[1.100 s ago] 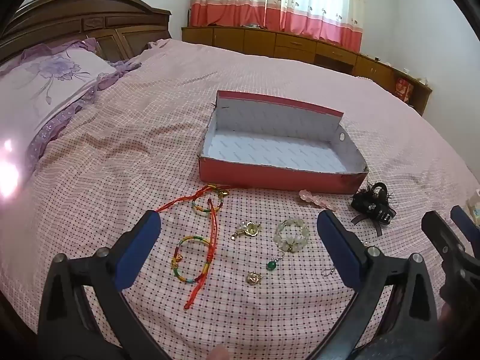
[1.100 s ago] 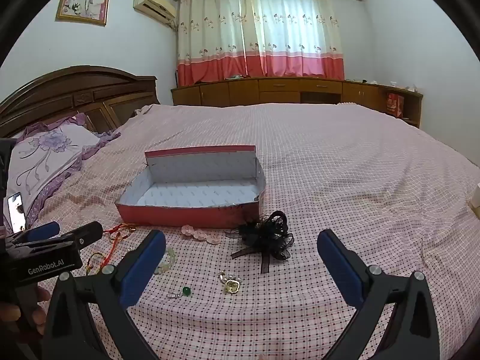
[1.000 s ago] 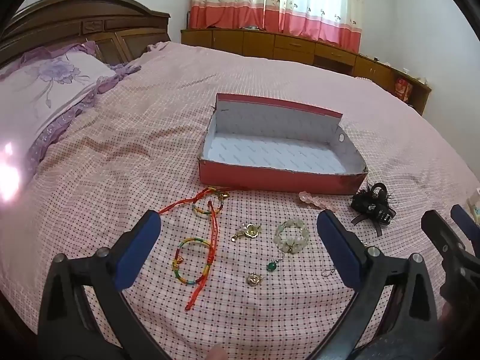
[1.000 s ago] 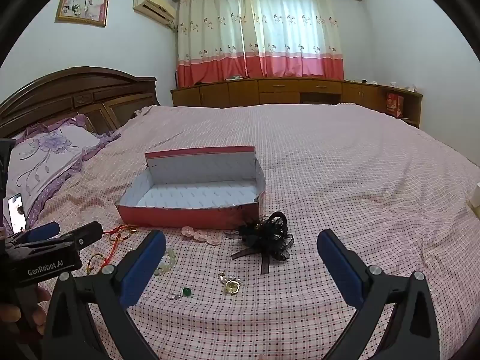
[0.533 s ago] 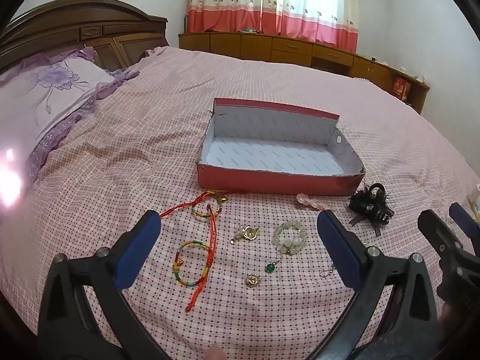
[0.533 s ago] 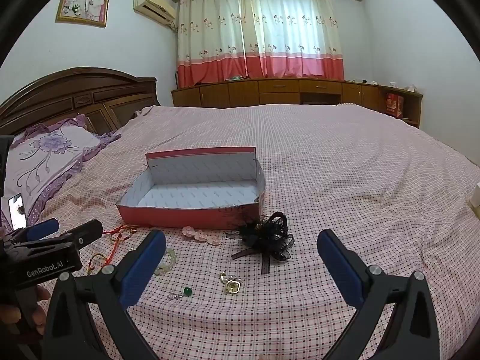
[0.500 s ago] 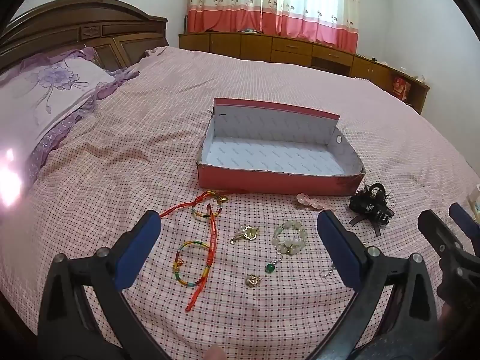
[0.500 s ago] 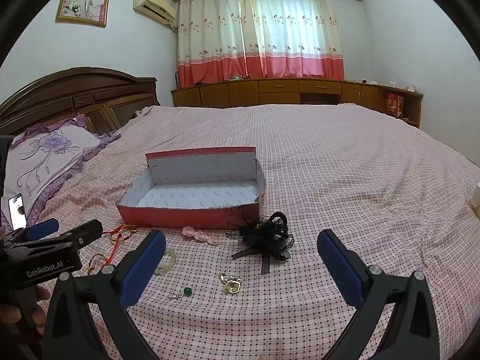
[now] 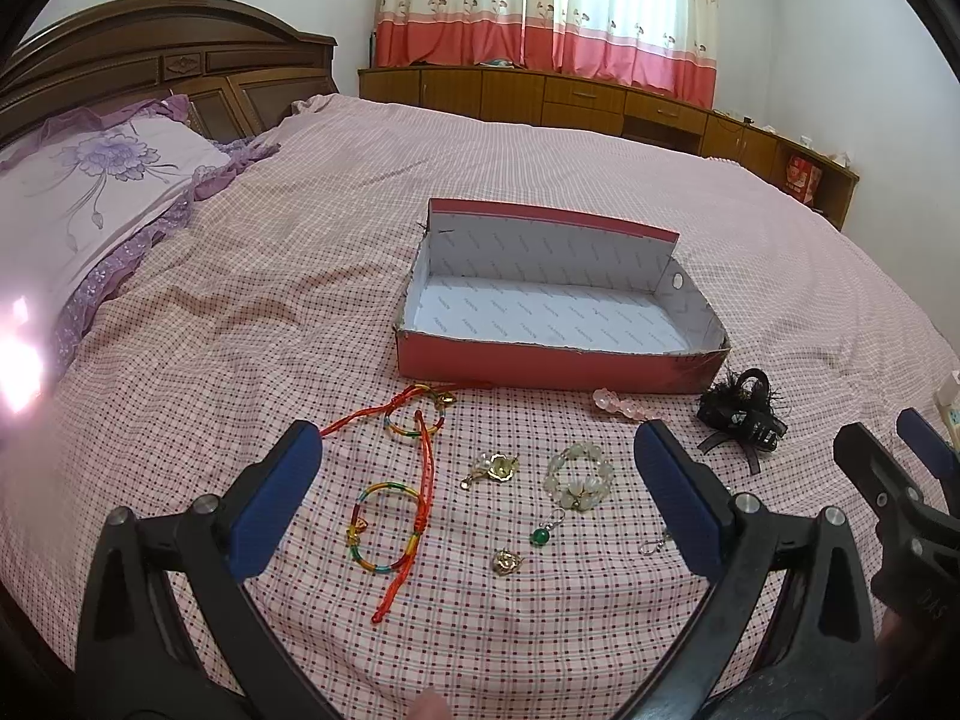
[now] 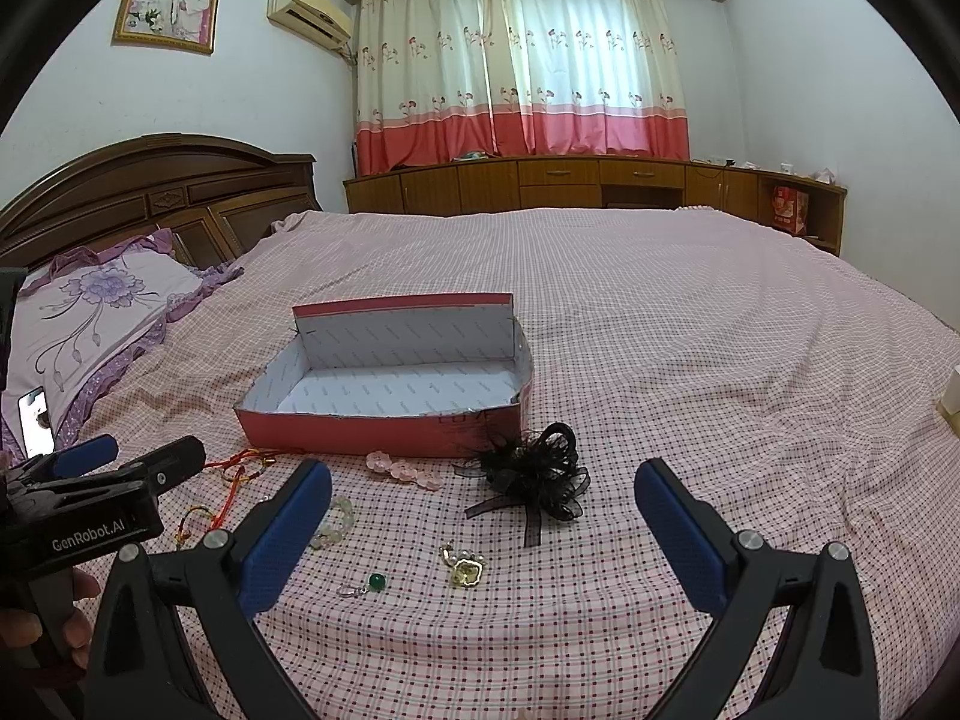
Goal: Organize jewelry
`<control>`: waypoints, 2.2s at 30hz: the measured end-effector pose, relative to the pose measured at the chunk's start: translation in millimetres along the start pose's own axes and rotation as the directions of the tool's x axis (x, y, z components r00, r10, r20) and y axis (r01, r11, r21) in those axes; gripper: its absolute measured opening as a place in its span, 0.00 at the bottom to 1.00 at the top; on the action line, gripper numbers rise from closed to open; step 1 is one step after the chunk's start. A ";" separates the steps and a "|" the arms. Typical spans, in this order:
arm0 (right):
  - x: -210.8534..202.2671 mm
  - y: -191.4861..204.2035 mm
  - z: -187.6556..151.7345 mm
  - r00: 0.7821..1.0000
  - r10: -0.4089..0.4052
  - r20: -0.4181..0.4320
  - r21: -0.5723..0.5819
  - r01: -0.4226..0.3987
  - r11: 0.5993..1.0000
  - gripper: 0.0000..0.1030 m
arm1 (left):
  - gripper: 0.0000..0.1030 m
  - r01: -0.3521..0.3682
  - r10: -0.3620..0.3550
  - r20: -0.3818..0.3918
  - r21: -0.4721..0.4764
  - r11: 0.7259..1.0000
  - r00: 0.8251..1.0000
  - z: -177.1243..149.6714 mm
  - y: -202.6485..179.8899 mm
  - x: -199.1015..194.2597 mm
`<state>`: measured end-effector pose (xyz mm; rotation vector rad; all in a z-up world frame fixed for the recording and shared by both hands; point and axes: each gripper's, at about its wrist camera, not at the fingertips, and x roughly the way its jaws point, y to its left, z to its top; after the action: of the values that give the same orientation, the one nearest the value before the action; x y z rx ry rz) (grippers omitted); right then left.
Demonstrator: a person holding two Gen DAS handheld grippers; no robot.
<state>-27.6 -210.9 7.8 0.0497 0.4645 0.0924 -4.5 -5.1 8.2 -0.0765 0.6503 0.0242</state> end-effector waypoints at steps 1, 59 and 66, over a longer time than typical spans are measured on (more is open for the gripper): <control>0.0 0.1 -0.1 1.000 0.000 0.001 0.000 0.000 1.000 1.00 | 0.94 0.001 -0.001 0.001 0.000 1.000 1.000 0.0 0.0 0.0; 17.6 -14.2 -5.5 0.999 -0.017 -0.027 0.020 0.018 1.000 1.00 | 0.94 -0.034 0.034 0.010 -0.018 0.999 0.999 6.0 24.7 12.3; 27.9 -24.3 -3.4 0.998 -0.036 -0.042 0.028 0.037 0.999 1.00 | 0.94 -0.050 0.049 -0.026 -0.038 0.998 0.998 10.0 42.5 35.1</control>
<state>-2.4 -232.2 -9.2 0.0672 0.5083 0.0511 27.5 38.0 -7.9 -0.0985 0.6769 0.0833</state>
